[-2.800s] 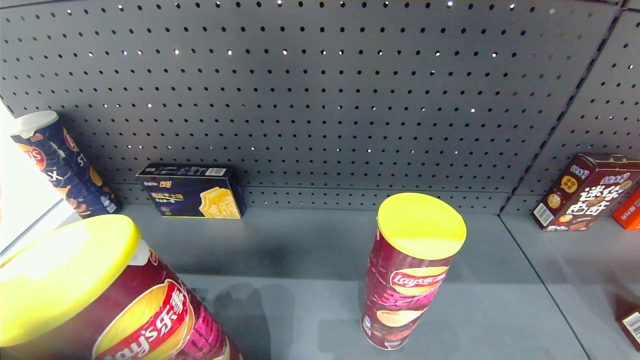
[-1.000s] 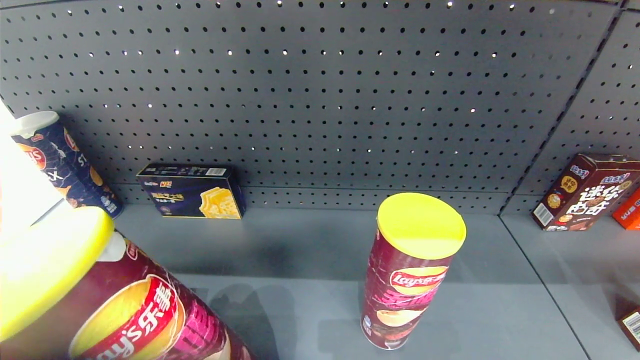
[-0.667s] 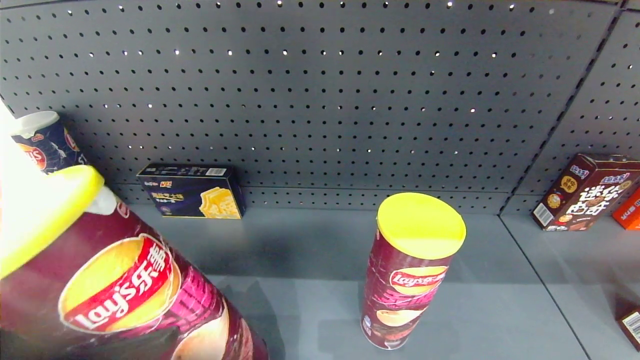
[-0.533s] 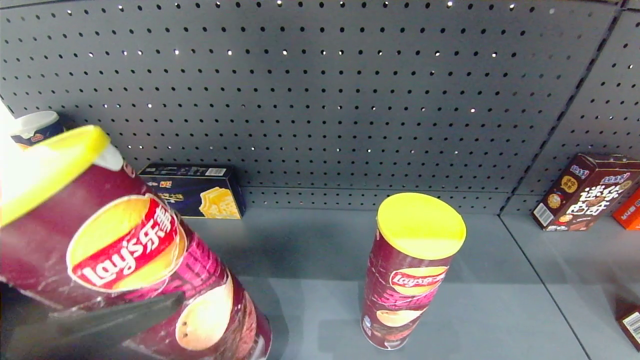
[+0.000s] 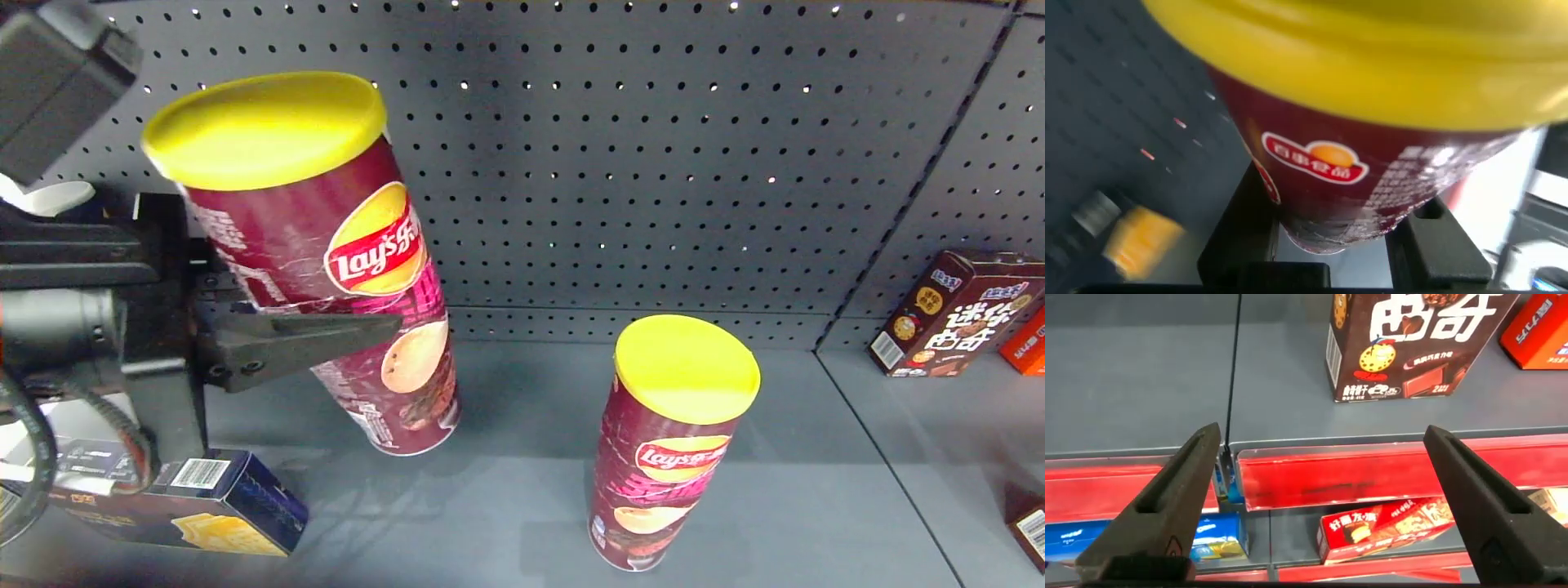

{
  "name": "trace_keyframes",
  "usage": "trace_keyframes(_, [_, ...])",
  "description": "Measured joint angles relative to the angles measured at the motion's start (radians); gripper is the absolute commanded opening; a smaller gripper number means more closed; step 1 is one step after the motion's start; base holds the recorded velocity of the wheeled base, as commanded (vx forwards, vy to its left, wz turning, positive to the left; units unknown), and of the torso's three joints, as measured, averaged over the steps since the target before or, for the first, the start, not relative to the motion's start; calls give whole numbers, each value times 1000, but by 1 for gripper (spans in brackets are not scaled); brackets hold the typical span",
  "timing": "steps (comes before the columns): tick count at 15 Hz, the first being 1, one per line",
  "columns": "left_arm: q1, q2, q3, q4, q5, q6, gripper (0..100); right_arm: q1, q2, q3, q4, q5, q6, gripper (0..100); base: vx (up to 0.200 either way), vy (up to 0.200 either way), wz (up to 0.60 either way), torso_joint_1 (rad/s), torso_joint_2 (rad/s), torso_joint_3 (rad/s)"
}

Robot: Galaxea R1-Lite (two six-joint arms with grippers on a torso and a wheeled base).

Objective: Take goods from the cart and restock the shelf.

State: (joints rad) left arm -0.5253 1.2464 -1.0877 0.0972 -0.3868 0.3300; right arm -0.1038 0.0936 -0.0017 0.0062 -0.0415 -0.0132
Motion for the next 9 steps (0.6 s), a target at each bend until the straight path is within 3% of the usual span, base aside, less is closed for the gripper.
trace_keyframes(3, [-14, 98, -88, 10, -8, 3, 0, 0, 0, 0, 0, 0, 0, 100, 0, 0, 0, 0, 0, 0])
trace_keyframes(6, [-21, 191, -124, -2, -57, 3, 0, -1, 0, 0, 0, 0, 0, 100, 0, 0, 0, 0, 0, 0])
trace_keyframes(9, [-15, 270, -134, -77, -150, -50, 0, 0, 1, 0, 0, 0, 0, 100, 0, 0, 0, 0, 0, 0])
